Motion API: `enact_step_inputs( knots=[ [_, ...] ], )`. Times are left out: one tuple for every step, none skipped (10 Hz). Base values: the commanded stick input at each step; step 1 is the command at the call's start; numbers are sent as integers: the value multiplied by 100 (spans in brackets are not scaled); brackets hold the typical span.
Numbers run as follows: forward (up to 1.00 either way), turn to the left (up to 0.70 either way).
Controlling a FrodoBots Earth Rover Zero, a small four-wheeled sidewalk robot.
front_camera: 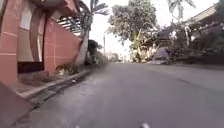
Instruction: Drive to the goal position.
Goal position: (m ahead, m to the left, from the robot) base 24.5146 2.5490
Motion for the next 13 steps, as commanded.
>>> enact_step_inputs(
  knots=[
    [100, 0],
    [100, 0],
    [100, 0],
    [100, 0],
    [100, 0],
    [100, 0],
    [100, 0],
    [100, 0],
    [100, 0],
    [100, 0],
    [100, 0],
    [100, 0],
    [100, 0]
  ],
)
